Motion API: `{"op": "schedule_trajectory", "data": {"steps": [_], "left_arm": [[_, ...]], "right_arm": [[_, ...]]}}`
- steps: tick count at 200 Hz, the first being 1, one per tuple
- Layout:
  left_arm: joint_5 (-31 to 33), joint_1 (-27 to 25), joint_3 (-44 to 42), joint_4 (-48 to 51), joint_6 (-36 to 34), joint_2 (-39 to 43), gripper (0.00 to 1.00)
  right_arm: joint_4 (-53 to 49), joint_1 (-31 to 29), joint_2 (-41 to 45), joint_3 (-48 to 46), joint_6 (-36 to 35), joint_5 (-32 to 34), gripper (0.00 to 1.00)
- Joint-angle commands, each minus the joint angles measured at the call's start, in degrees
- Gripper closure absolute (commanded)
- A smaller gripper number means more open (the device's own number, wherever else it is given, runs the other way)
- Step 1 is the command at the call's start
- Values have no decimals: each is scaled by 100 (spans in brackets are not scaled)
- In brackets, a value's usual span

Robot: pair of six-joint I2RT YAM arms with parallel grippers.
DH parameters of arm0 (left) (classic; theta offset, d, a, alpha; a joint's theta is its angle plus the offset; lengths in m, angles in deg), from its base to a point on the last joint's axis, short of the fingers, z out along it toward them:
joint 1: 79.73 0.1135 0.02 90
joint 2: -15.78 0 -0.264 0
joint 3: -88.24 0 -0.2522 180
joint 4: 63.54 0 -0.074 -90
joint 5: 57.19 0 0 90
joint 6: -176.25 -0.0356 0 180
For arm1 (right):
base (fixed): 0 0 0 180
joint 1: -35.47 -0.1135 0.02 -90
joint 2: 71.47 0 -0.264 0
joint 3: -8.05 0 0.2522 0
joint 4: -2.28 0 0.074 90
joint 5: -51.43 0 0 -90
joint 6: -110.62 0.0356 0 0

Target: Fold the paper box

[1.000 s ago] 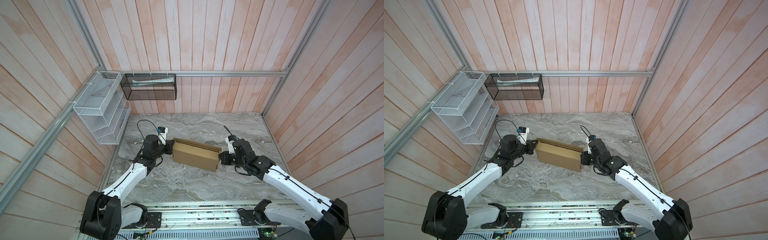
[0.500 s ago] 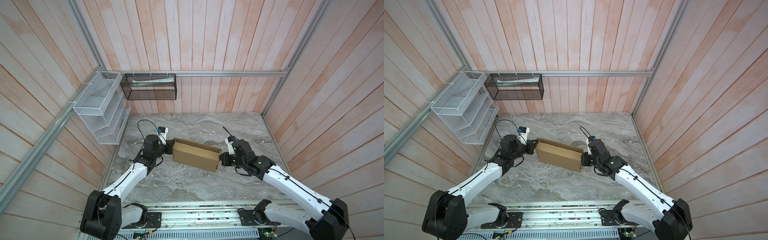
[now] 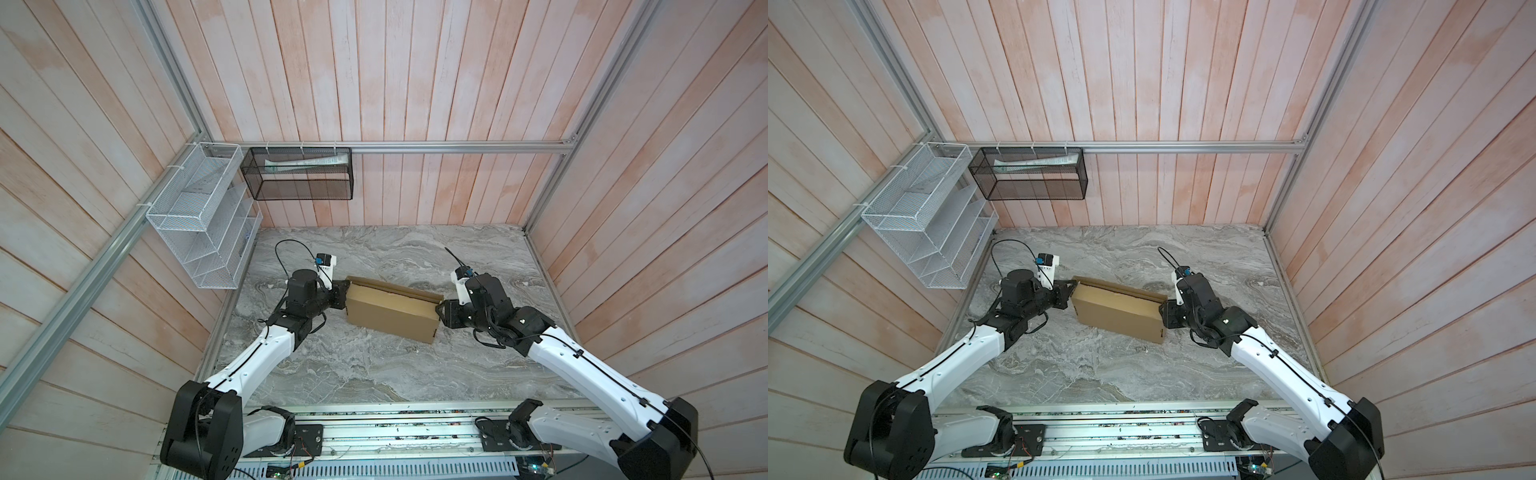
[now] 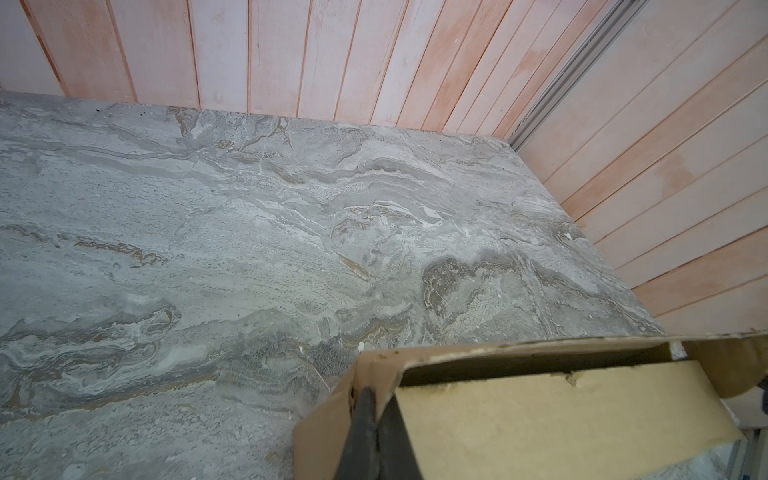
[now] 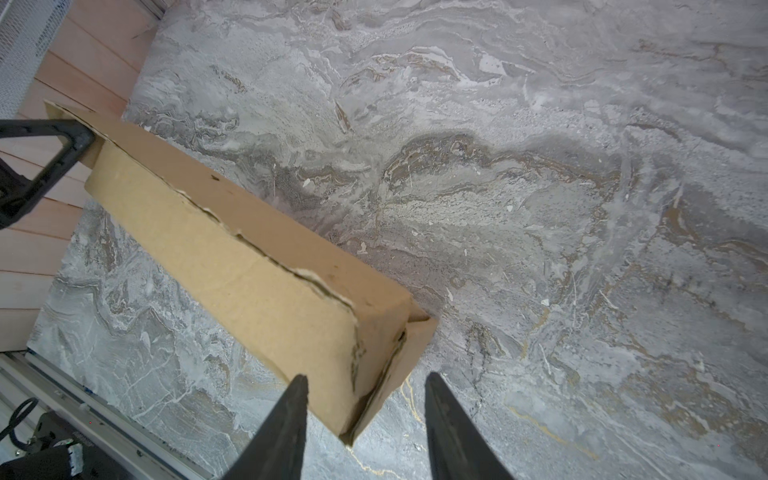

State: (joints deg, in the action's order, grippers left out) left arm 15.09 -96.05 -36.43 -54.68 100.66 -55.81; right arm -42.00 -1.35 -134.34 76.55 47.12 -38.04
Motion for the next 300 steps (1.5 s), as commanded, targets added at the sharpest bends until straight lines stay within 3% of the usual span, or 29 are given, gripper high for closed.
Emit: {"op": "schedule_trajectory", "data": {"steps": [1, 41, 69, 107, 148, 229, 300], "left_arm": [[-65, -47, -60, 526, -17, -105, 100], [-92, -47, -45, 523, -12, -126, 100], [-105, -47, -29, 540, -10, -136, 100], [-92, -47, -26, 543, -19, -142, 100], [-92, -47, -18, 552, -20, -140, 100], [-121, -47, -8, 552, -13, -152, 100], [-75, -47, -26, 593, -3, -102, 100]], "right_arm": [[-318, 33, 110, 329, -473, 257, 47], [-392, 4, 24, 700, -1547, 275, 40], [-532, -303, -232, 1035, -2509, 742, 34], [-749, -843, -759, 1472, -3530, 1116, 17], [-753, -1257, -1353, 1838, -4104, 1362, 8], [-544, -1660, -2095, 1922, -4458, 1933, 7], [-23, -1732, -2168, 1669, -4485, 2100, 25]]}}
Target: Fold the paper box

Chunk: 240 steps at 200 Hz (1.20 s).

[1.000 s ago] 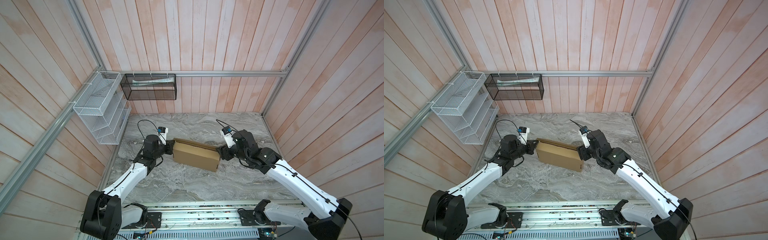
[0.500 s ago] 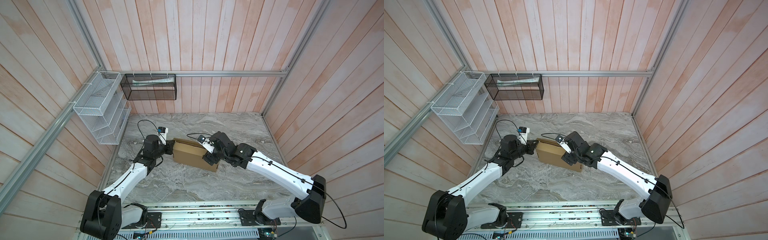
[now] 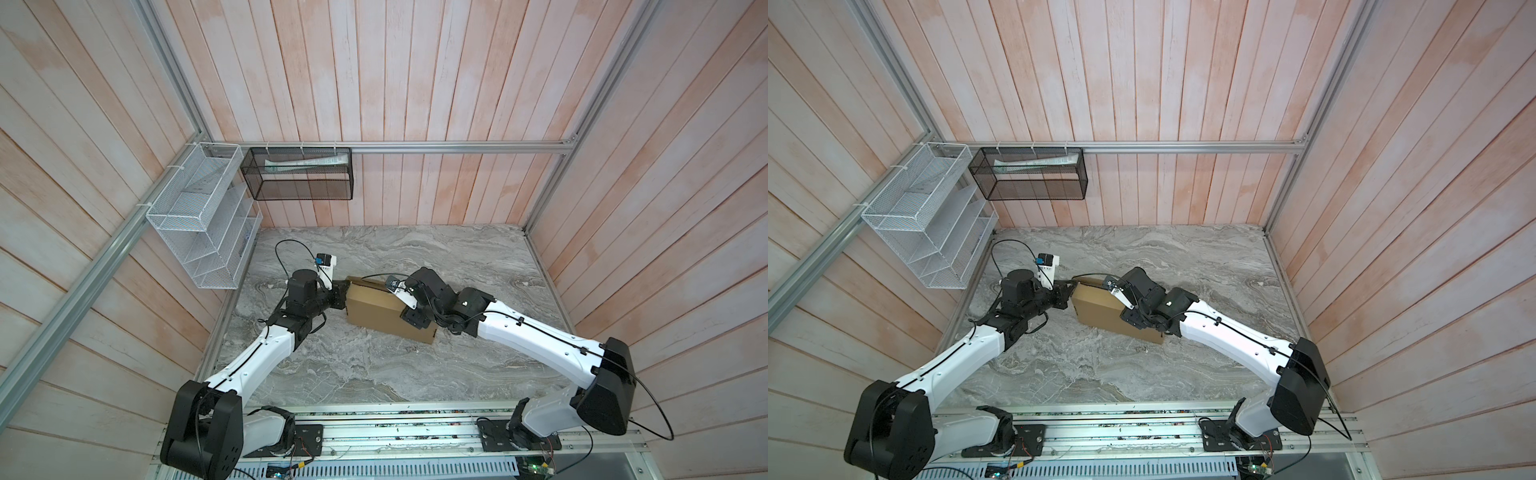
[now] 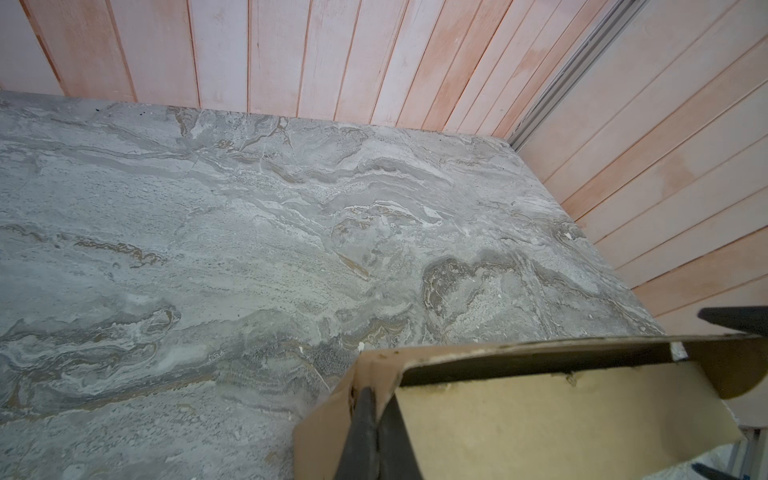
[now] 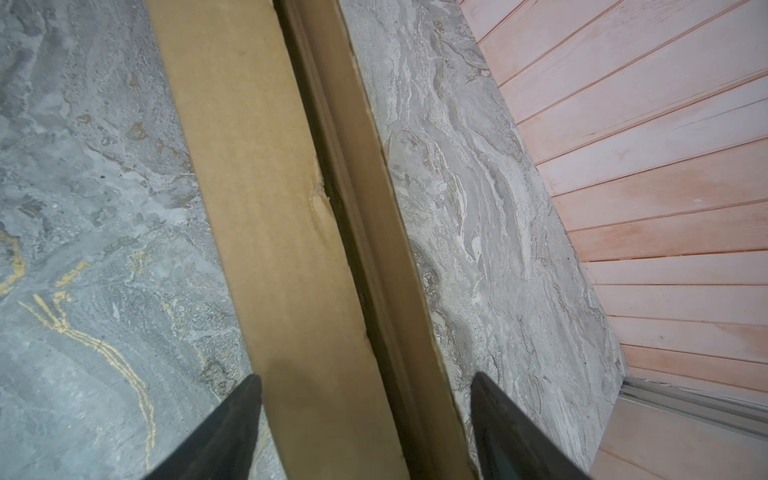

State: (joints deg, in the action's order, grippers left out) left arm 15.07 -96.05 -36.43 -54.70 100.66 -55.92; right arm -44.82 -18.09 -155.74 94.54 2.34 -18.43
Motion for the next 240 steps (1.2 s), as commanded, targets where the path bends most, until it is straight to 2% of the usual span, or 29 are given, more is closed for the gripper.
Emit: {"op": "schedule_trajectory", "data": {"steps": [1, 26, 66, 100, 142, 240], "left_arm": [[-77, -47, -30, 597, -2, -90, 100], [-68, -47, -33, 616, -9, -63, 100], [-54, -47, -32, 633, -15, -54, 100], [-63, -47, -27, 642, -16, -63, 100], [-117, -47, -7, 645, 19, -63, 100], [-107, -47, 13, 686, 58, 64, 86]], "right_arm": [[269, -58, -22, -139, -8, 139, 25], [324, -76, -76, -189, -19, 87, 25], [339, -106, -172, -197, -52, -6, 15], [320, -102, -362, -208, -43, 42, 14], [381, -104, -395, -304, 44, 63, 19], [537, -93, -465, -376, 87, 144, 30]]}}
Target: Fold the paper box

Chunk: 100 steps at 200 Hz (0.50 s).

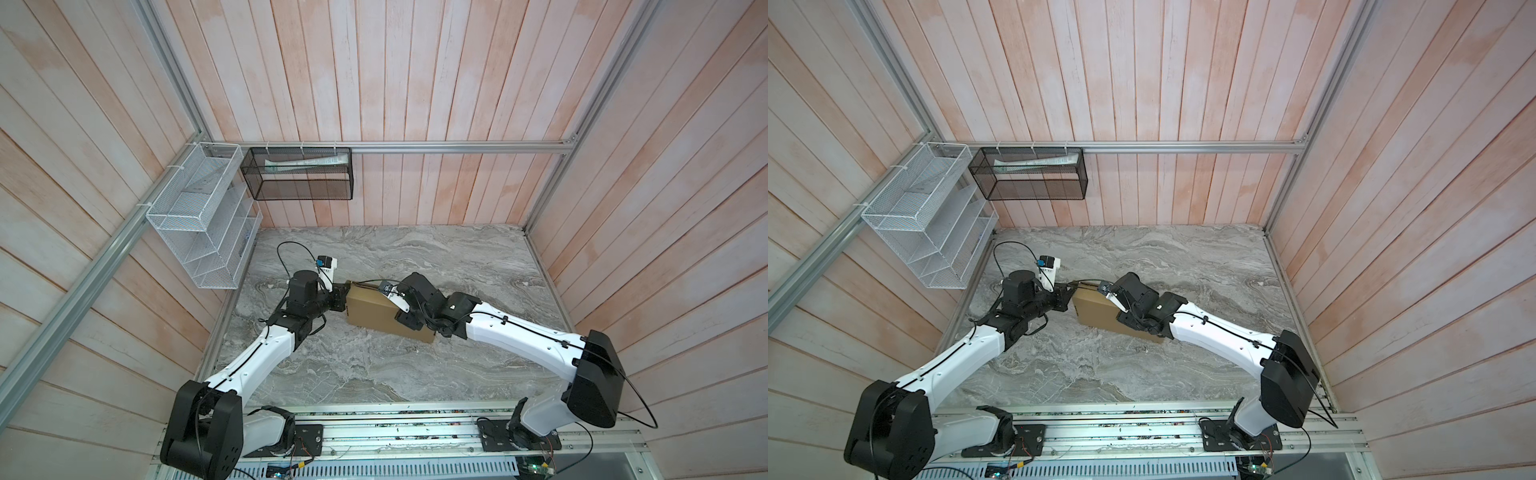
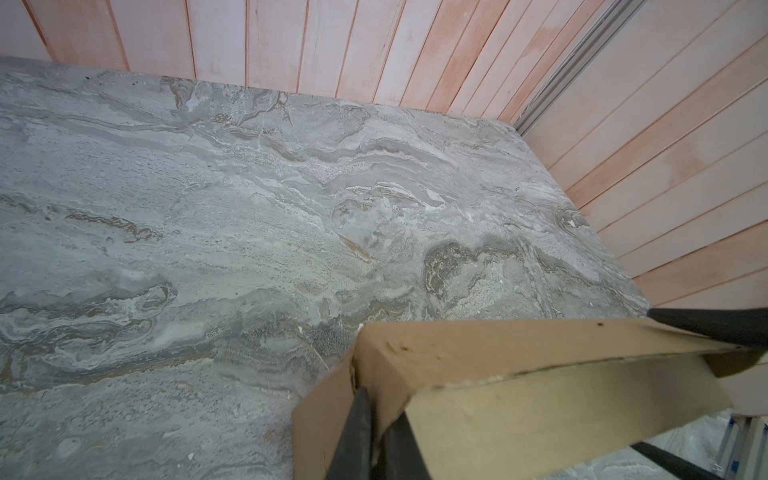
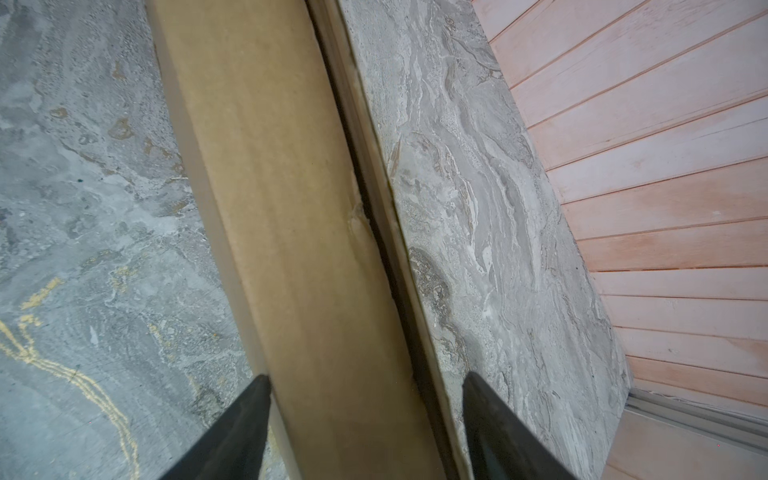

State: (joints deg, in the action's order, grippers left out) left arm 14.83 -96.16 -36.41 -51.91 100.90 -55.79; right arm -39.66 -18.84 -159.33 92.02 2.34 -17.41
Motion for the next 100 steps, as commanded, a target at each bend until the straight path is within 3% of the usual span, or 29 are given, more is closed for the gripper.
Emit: {"op": "schedule_trajectory", "data": {"steps": [1, 100], "left_arm": [[-83, -36, 18, 406, 31, 53, 86], [-66, -35, 230, 903, 119, 512, 69]], "right_arm": [[22, -14, -108, -114, 83, 43, 30], [221, 91, -64, -254, 22, -107, 40]]}}
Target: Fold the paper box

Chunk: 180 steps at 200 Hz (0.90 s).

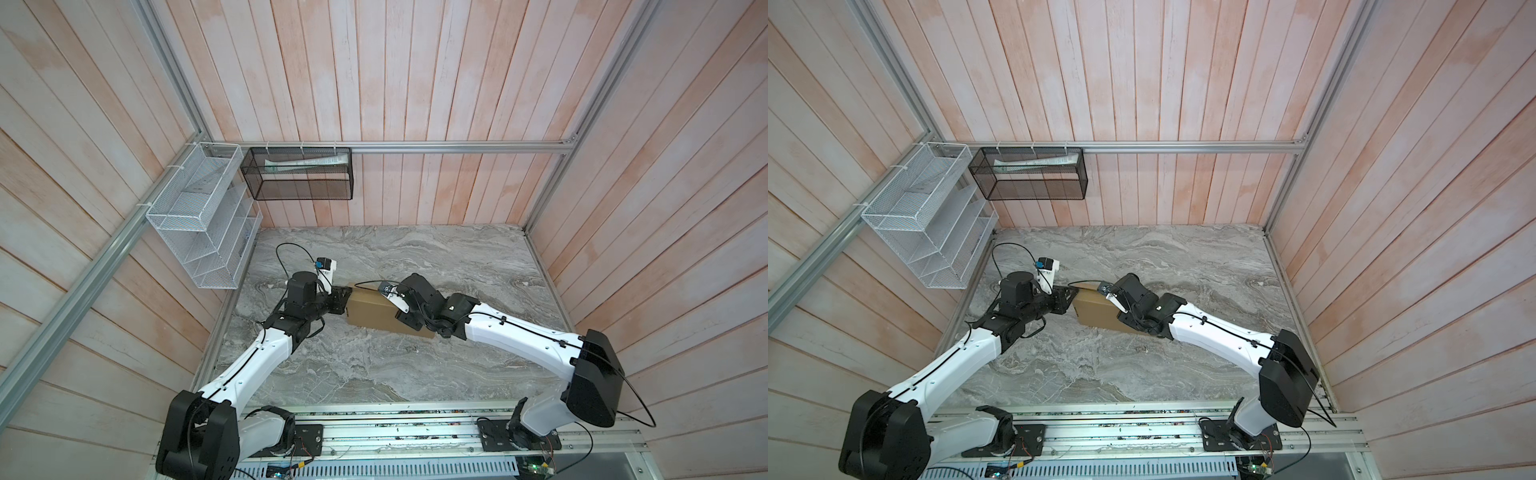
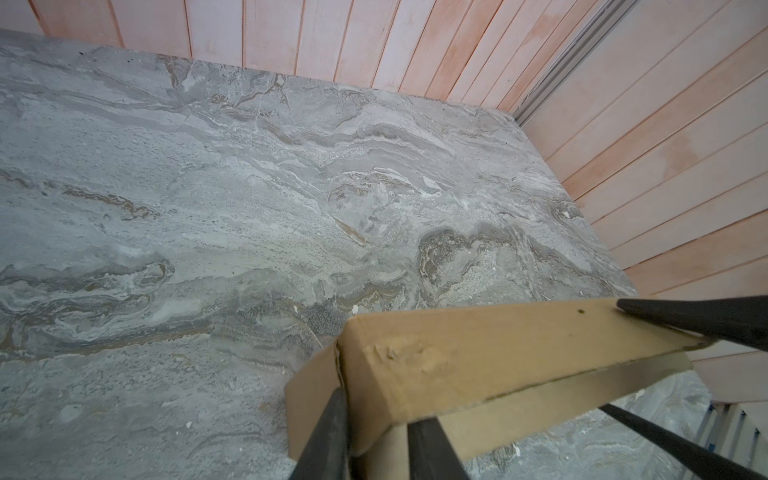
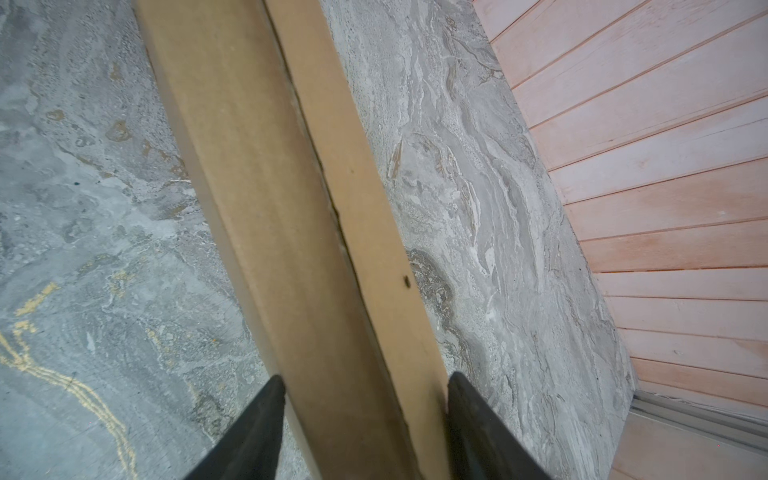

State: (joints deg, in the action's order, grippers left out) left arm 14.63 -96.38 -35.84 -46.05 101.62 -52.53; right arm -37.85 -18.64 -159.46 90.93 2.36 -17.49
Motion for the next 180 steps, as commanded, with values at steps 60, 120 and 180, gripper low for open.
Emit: {"op": "schedule_trajectory", "data": {"steps": [60, 120, 180], "left_arm": [[-101, 10, 250, 780, 96, 578, 61], [-897, 592, 663, 632, 671, 461, 50], [-1347, 992, 1154, 424, 942, -534, 37]], "right_arm": [[128, 128, -78, -119, -81, -212, 43], [202, 128, -30, -223, -161, -339, 45], [229, 128, -63, -221, -215, -433, 47]]}}
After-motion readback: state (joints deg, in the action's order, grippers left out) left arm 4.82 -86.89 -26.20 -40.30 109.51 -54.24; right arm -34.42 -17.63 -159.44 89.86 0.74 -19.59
